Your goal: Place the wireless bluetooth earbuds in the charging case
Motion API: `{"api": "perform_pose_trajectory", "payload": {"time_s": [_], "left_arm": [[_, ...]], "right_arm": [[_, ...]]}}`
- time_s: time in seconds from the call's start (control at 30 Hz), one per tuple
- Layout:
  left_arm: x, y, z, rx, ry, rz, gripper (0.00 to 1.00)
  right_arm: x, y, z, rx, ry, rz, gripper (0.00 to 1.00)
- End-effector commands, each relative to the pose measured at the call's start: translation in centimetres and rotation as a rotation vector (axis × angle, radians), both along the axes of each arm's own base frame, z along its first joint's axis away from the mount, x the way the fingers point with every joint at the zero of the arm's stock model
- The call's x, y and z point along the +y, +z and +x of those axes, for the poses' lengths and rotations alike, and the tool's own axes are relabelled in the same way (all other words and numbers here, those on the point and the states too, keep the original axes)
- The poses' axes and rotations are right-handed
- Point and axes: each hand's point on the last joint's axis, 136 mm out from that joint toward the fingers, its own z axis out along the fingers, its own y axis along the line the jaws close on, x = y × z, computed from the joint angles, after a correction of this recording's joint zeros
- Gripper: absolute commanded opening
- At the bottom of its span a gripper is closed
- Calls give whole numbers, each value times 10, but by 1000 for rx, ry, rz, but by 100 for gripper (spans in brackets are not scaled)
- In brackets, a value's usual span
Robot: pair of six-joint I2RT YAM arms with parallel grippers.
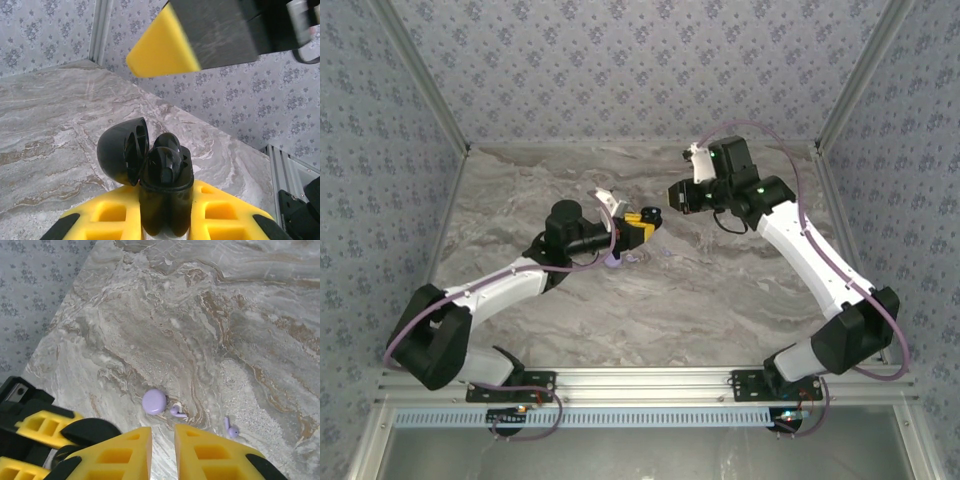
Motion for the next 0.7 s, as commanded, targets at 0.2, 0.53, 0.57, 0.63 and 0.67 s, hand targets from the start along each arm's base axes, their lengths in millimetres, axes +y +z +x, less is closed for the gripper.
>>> {"api": "perform_pose_trajectory", "payload": {"time_s": [0.2, 0.53, 0.57, 0.63, 0.67], "left_arm": [[-6, 38, -18, -111, -85, -59, 15], [-7, 45, -20, -121, -88, -99, 15], [-6, 47, -20, -125, -89, -101, 15], [-7, 47, -20, -126, -92, -102, 15], [-7, 47, -21, -128, -95, -102, 15]], "right_arm": [[13, -10, -9, 101, 96, 131, 20], [18, -15, -13, 132, 127, 145, 18], [18, -15, -13, 133, 130, 146, 18], [20, -15, -15, 140, 143, 156, 18], [22, -15, -15, 143, 151, 165, 18]]}}
